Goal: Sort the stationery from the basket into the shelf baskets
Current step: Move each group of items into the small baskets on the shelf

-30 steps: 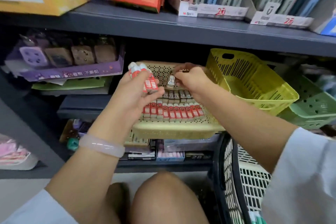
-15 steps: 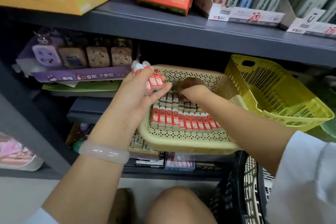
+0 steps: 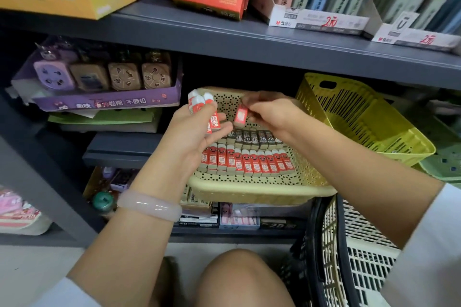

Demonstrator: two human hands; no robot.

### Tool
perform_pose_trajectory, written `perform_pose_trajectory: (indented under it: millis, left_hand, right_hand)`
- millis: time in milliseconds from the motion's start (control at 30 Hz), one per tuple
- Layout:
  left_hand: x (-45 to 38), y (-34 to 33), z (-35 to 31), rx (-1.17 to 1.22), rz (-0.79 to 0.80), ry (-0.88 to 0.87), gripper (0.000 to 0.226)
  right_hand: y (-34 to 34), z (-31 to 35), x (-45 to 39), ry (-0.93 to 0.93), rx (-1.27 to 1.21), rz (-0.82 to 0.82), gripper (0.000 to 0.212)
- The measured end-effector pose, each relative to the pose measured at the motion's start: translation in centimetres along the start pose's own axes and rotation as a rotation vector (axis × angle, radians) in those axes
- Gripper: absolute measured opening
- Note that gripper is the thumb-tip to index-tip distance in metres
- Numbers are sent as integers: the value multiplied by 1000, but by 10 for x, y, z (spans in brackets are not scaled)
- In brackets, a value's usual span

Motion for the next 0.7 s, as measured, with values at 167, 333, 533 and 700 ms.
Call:
perform_pose_trajectory:
  millis: [167, 333, 533, 700]
  left_hand:
    - [2, 1, 0, -16, -11, -8, 7]
    - [2, 2, -1, -3, -5, -15, 7]
    - [2, 2, 0, -4, 10, -14, 6]
    - [3, -1, 3, -58, 50, -20, 3]
  right_hand:
    - [4, -35, 9, -220, 517, 93, 20]
    - [-5, -44, 8, -224, 441, 72, 22]
    - [-5, -43, 12, -218, 479, 66, 13]
    - [-6, -14, 18, -12, 197, 94, 16]
Point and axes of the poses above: each hand's wrist, its own x-axis away from the middle knuckle, its own y-axis out of the back of the hand, z = x × y, the point moved 3 cm from there along -x, towards the middle knuckle, and after that the axes turned 6 degrees about -x, right-handed, at the moved point
